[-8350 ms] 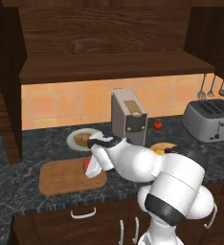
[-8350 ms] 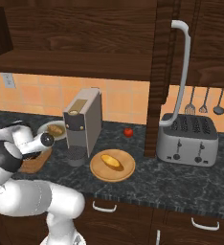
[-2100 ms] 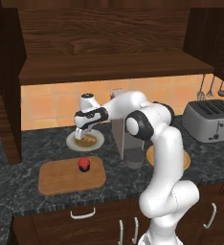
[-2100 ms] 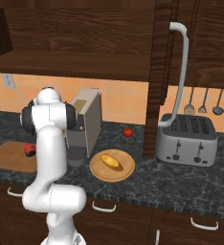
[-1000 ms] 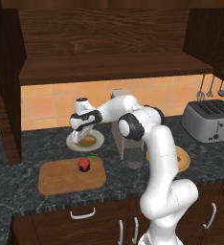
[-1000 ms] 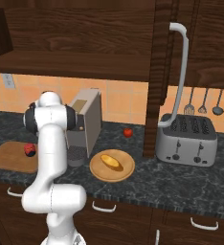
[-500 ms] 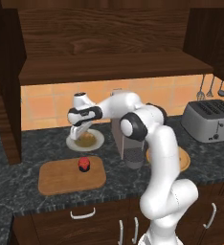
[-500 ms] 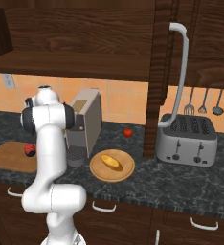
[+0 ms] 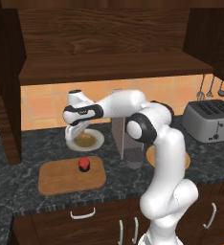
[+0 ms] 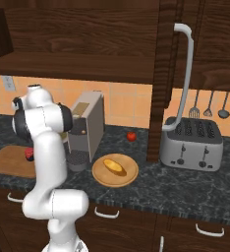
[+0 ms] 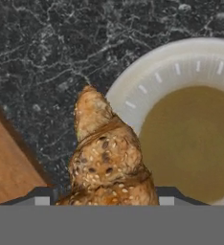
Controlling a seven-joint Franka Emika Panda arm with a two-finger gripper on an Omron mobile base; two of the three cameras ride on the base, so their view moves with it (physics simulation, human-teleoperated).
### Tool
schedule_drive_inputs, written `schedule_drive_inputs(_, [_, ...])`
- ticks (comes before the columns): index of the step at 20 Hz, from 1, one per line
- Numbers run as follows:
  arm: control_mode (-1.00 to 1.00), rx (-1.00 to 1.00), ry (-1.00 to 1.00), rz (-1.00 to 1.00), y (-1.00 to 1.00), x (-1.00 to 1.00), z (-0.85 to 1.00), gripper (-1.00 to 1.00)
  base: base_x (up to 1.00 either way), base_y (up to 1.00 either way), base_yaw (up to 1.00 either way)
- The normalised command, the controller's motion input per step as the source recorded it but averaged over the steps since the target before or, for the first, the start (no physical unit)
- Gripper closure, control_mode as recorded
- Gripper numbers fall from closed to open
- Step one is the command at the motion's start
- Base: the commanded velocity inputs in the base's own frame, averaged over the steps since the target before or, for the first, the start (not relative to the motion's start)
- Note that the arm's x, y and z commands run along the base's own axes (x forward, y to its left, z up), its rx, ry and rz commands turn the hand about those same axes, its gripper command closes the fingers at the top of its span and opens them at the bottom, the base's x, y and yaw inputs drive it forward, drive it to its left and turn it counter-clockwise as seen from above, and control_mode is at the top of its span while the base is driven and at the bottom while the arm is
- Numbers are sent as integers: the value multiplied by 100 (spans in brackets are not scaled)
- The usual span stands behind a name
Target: From the different types of pastries on the counter, select a croissant and place it on the cutting board. Then retrieve a jar of jam from the cabinet and place it alongside the croissant on the cutting board.
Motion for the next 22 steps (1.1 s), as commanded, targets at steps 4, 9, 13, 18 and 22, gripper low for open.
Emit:
schedule_drive_inputs(4, [-100,6,3,0,27,-45,26,100,0,0,0])
schedule_drive_inputs(9, [-100,11,7,0,35,-47,13,100,0,0,0])
schedule_drive_inputs(13, [-100,3,0,0,43,-63,0,100,0,0,0])
schedule_drive_inputs(18, [-100,0,-6,0,44,-86,0,100,0,0,0])
schedule_drive_inputs(22, [-100,0,-3,0,29,-77,0,100,0,0,0])
